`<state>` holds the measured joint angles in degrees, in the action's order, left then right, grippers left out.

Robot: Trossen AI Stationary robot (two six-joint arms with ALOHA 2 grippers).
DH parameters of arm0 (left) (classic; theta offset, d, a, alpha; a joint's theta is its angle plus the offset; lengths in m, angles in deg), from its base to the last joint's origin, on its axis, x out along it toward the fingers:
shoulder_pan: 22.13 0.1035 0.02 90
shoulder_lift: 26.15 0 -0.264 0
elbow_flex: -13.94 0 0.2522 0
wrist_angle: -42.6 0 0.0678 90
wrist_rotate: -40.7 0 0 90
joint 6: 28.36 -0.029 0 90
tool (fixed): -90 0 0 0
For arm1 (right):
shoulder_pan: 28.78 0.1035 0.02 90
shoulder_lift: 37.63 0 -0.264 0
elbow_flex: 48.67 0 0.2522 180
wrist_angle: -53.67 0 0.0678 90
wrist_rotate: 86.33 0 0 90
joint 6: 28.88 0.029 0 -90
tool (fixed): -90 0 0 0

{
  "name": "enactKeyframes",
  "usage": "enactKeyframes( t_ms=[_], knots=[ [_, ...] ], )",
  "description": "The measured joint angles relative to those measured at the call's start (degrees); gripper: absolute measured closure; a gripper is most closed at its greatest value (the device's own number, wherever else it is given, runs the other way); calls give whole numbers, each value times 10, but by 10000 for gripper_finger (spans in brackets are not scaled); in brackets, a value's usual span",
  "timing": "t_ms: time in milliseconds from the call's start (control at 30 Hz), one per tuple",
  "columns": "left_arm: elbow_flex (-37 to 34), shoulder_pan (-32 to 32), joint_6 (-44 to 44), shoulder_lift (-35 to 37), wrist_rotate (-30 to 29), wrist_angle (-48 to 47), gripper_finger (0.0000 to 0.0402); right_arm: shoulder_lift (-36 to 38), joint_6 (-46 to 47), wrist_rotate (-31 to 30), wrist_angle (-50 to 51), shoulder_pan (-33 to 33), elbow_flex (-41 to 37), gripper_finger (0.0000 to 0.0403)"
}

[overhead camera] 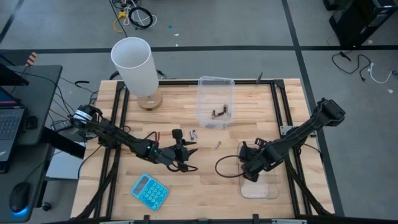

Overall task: Sort batteries
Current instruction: Put the silver battery into the bottom transparent bin

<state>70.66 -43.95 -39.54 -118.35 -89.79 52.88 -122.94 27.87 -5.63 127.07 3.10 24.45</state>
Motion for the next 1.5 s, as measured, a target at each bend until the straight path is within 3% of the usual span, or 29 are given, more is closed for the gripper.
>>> enactKeyframes(
  t_ms=[400, 633, 733, 833, 1000, 1500],
  knots=[
    [0, 1, 71, 0, -5, -36, 264, 0, -45, -99, 5, 23, 83, 311],
    [0, 4, 130, 0, -126, -68, 264, 0, -59, -166, 4, 49, 111, 311],
    [0, 18, 194, 0, -144, -78, 264, 0, -60, -176, 7, 55, 111, 311],
    [0, 46, 308, 0, -126, -76, 264, 0, -60, -179, 8, 59, 111, 311],
    [0, 94, 442, 0, -42, -112, 264, 0, -63, -183, 12, 60, 111, 311],
    [0, 109, 610, -92, 8, -113, 264, 0, -82, -183, 12, 60, 111, 311]
  ],
)
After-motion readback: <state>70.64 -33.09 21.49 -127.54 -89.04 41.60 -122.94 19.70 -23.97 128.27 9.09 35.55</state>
